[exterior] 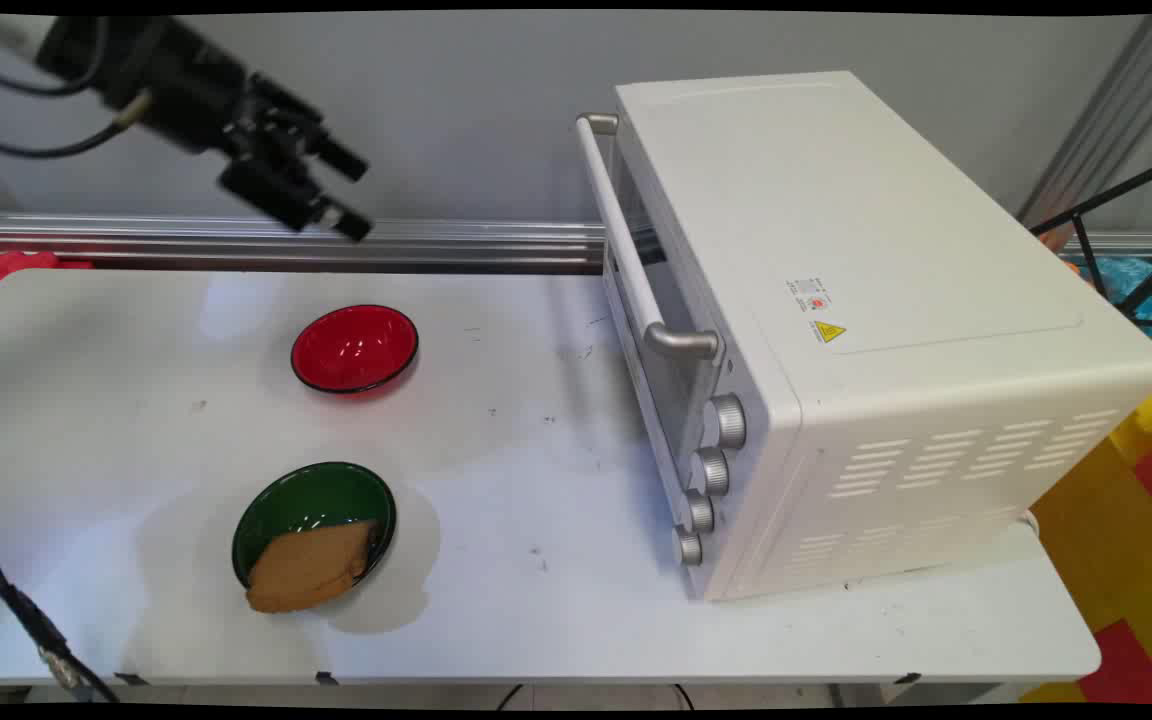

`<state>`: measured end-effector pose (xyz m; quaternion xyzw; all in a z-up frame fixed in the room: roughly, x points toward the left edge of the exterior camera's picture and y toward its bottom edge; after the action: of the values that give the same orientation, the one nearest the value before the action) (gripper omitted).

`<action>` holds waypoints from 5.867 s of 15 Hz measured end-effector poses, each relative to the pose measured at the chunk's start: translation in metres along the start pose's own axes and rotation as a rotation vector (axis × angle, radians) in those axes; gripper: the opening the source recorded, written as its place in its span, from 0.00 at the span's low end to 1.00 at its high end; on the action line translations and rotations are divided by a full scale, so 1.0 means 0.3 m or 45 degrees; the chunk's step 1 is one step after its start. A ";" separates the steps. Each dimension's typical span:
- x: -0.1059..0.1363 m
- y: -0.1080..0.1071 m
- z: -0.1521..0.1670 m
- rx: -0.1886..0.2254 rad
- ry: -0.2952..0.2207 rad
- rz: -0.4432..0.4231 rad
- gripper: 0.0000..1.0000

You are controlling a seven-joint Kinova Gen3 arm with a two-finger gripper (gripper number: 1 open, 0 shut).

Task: Open the oven

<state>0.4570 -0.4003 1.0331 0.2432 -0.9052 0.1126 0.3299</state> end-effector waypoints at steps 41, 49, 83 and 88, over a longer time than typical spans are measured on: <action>0.629 0.002 0.472 -0.054 -0.154 0.148 0.00; 0.618 -0.022 0.559 -0.063 -0.122 0.140 0.00; 0.269 -0.070 0.506 -0.047 -0.246 0.166 0.00; 0.183 -0.090 0.511 -0.033 -0.221 0.162 0.00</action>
<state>0.3513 -0.4993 0.9541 0.1897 -0.9453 0.1001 0.2456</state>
